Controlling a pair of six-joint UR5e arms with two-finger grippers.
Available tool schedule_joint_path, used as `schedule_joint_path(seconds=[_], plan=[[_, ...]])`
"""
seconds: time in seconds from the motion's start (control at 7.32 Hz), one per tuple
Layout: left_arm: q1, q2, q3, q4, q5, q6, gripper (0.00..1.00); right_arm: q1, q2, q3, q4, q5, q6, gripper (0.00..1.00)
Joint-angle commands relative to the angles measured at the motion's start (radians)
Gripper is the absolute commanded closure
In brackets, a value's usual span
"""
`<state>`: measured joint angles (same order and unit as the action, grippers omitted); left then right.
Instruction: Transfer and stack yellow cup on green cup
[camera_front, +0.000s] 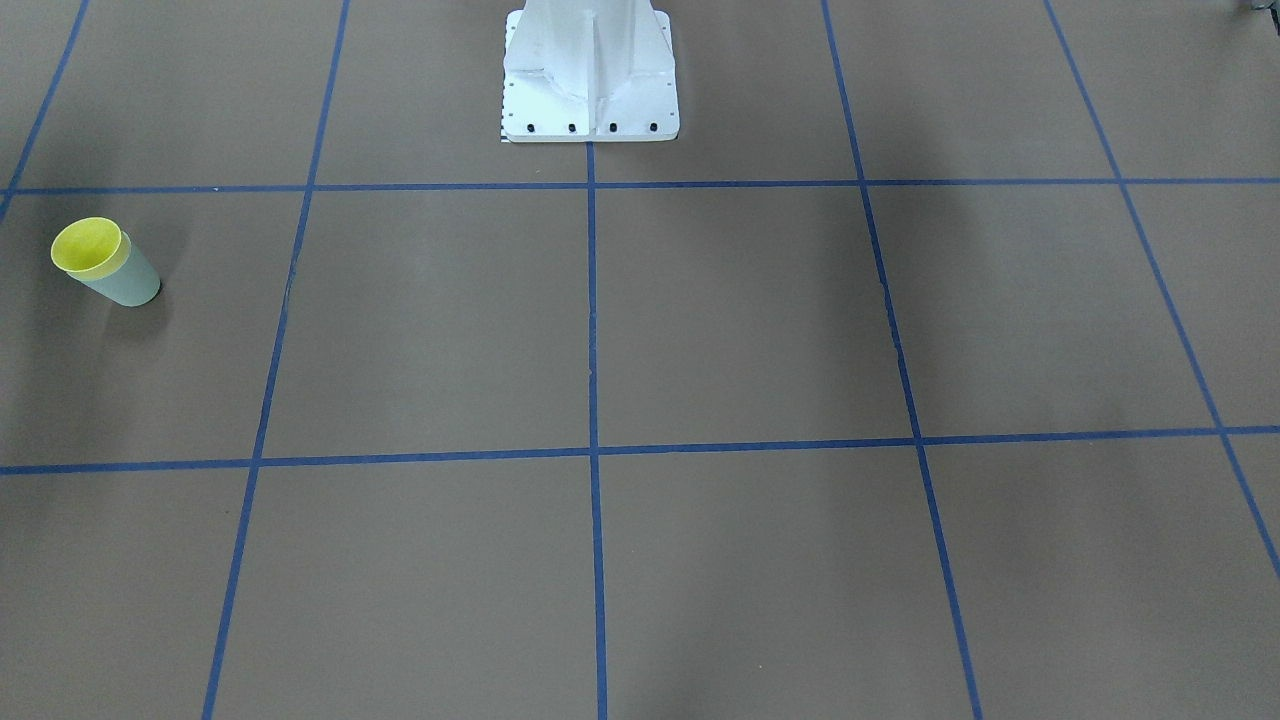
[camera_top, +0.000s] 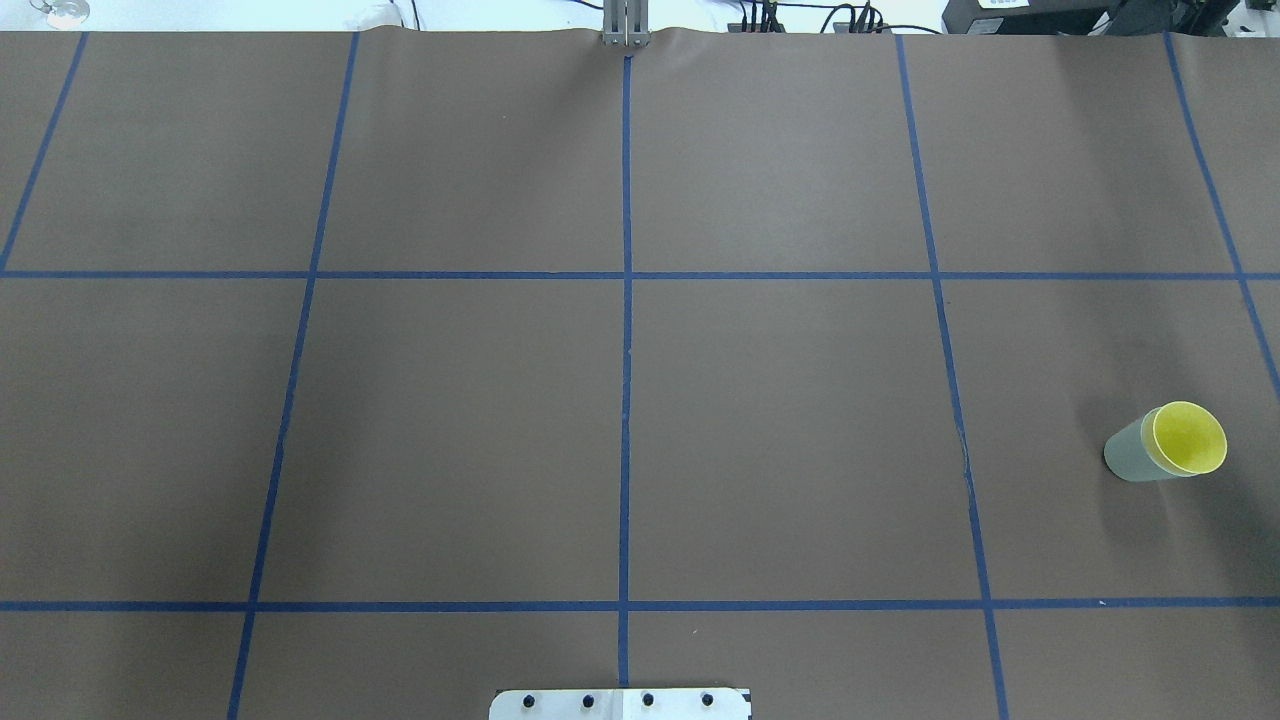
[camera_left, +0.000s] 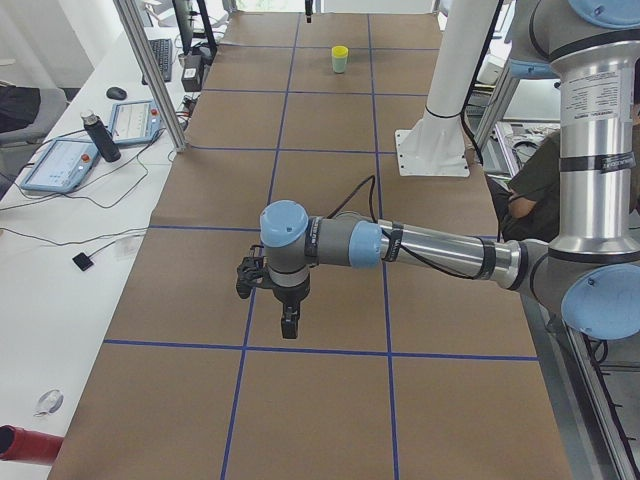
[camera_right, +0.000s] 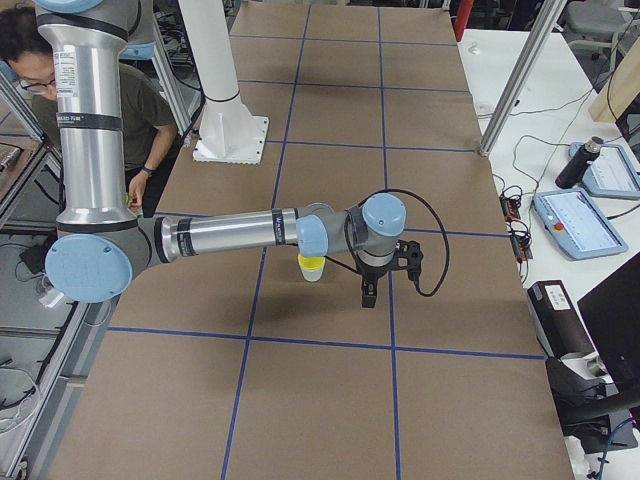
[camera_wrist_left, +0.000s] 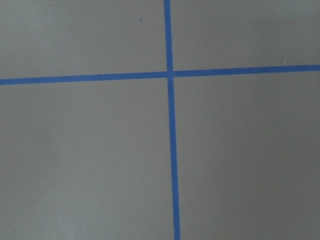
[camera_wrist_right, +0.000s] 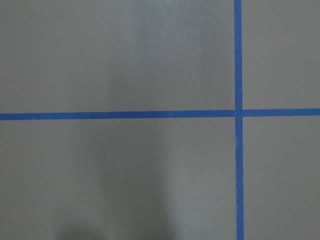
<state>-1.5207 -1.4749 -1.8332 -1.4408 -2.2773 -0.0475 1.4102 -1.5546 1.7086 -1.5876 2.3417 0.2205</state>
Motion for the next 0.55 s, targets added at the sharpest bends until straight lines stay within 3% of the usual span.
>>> schedule_joint_path(seconds=[0.0, 0.41], plan=[[0.001, -0.007, 0.000, 0.069, -0.083, 0.000, 0.00, 0.025, 0.001, -0.004, -0.031, -0.007, -0.127, 0.00], [0.007, 0.005, -0.008, 0.063, -0.077, 0.003, 0.00, 0.026, -0.077, 0.011, -0.028, -0.032, -0.125, 0.00]])
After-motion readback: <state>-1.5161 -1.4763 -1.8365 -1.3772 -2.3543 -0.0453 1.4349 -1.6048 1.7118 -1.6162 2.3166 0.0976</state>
